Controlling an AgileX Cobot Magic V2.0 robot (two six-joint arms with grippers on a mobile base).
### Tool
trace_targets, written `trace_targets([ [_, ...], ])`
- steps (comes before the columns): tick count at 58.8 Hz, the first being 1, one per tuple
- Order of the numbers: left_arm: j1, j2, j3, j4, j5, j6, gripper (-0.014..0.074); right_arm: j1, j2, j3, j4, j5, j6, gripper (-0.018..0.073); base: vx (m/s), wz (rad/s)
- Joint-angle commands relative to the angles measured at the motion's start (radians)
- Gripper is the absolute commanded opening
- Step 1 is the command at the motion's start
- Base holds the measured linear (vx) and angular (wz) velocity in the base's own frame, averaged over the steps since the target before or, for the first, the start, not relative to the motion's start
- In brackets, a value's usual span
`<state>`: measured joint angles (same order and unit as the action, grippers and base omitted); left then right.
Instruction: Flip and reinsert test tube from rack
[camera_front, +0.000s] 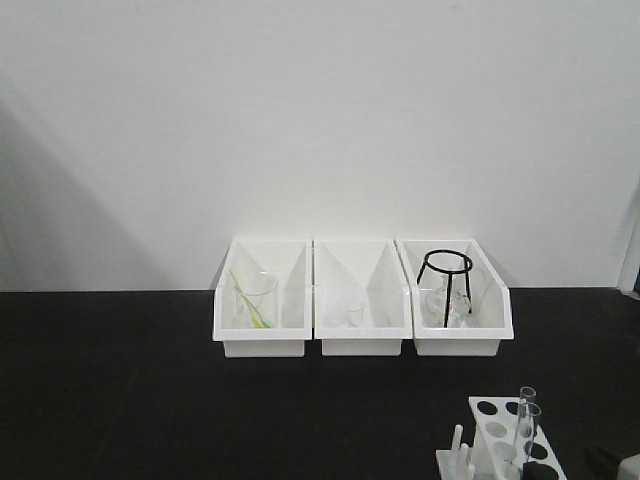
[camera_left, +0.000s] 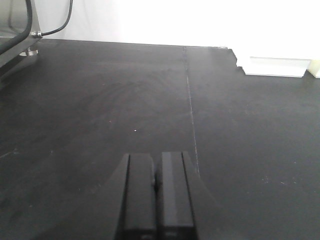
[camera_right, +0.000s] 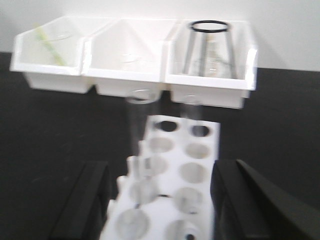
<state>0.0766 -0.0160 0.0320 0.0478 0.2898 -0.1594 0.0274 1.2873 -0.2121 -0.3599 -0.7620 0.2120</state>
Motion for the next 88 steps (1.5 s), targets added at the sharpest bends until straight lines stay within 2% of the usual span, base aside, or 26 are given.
trace_targets([
  [1,-0.007,-0.011,0.0,-0.004,-0.088,0.0,-0.0006,-0.003,0.058,-0.043,-0.051,-0.147,0.006,0.049,0.0,0.0],
  [22,-0.007,-0.011,0.0,-0.004,-0.088,0.0,-0.0006,-0.003,0.284,-0.185,-0.07,-0.223,0.019,0.0489,0.0,0.0],
  [29,-0.007,-0.011,0.0,-0.004,-0.088,0.0,-0.0006,-0.003,0.324,-0.207,-0.07,-0.235,0.019,0.0457,0.0,0.0],
  [36,-0.007,-0.011,0.0,-0.004,-0.088,0.0,-0.0006,-0.003,0.33,-0.207,-0.068,-0.259,0.019,0.0358,0.0,0.0],
  [54,-0.007,-0.011,0.0,-0.004,-0.088,0.0,-0.0006,-0.003,0.313,-0.207,-0.07,-0.325,0.019,-0.0007,0.0,0.0],
  [60,-0.007,-0.011,0.0,-0.004,-0.088,0.0,-0.0006,-0.003,0.268,-0.207,-0.07,-0.317,0.019,-0.0014,0.0,0.0],
  [65,-0.007,-0.011,0.0,-0.004,-0.088,0.0,-0.0006,-0.003,0.207,-0.212,-0.071,-0.277,0.024,-0.0013,0.0,0.0],
  [73,-0.007,-0.011,0.0,-0.004,-0.088,0.0,-0.0006,-0.003,0.071,-0.273,-0.084,-0.103,0.092,-0.0012,0.0,0.0],
  [88,-0.007,-0.011,0.0,-0.004,-0.088,0.0,-0.0006,-0.003,-0.127,-0.412,-0.209,0.202,0.307,-0.0012,0.0,0.0],
])
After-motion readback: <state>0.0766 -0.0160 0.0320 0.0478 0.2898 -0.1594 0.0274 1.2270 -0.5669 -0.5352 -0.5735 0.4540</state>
